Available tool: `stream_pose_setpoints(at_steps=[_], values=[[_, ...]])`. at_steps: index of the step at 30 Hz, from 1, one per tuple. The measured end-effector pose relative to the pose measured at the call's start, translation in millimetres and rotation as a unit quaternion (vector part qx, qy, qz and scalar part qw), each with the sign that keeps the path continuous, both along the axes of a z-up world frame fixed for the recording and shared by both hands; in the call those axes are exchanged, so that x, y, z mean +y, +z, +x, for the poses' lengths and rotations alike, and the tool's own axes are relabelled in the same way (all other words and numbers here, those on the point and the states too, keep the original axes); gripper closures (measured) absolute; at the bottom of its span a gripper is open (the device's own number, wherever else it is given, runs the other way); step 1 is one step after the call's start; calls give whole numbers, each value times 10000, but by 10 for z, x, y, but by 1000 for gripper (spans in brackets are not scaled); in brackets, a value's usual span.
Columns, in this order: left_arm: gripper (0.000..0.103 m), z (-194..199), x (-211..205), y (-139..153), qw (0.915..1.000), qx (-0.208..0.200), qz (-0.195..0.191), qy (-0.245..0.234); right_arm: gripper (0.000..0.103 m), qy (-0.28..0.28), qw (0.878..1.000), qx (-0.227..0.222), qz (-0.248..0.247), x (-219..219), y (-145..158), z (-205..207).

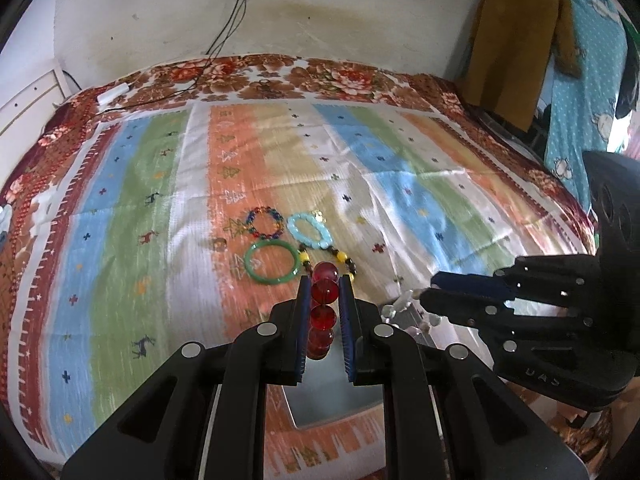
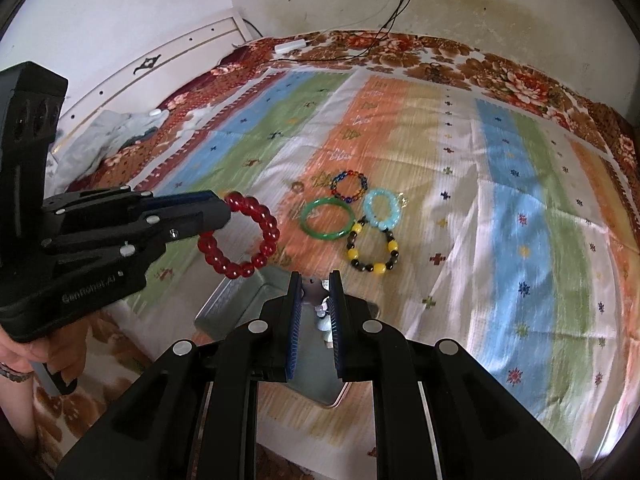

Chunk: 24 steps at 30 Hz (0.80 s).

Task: Organize jewelry
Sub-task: 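Carry both bracelets over the silver tin and open both tools to drop them, then move both tools back toward the remaining bracelets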

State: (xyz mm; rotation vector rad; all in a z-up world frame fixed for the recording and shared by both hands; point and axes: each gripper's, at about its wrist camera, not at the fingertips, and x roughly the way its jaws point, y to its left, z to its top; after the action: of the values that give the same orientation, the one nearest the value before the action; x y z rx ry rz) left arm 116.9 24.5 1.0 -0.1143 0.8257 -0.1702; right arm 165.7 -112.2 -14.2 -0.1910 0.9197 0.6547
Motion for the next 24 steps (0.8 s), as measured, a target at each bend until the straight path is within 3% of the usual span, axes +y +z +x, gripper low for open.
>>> stream_pose_setpoints(at_steps=[9,11,12,15,24], values=[[89,-64,-55,-56,9999,78,54,-38,89,117,9998,133,-20,39,-48,-94],[80,-57,-47,-52,9999,65,123,4,86,64,9999,87,-99,43,-58,-96],[75,-53,-26,-53,9999,55,150,64,80,51,9999,66,-122,44,-58,-91],[74,-36,56,-54,9994,70,239,259,60,-87,9998,-13,-175,15,-53,-54],[53,83,353,-42,9955,87,412,854,50,-418,9986,-93,-309,-85,-91,119]])
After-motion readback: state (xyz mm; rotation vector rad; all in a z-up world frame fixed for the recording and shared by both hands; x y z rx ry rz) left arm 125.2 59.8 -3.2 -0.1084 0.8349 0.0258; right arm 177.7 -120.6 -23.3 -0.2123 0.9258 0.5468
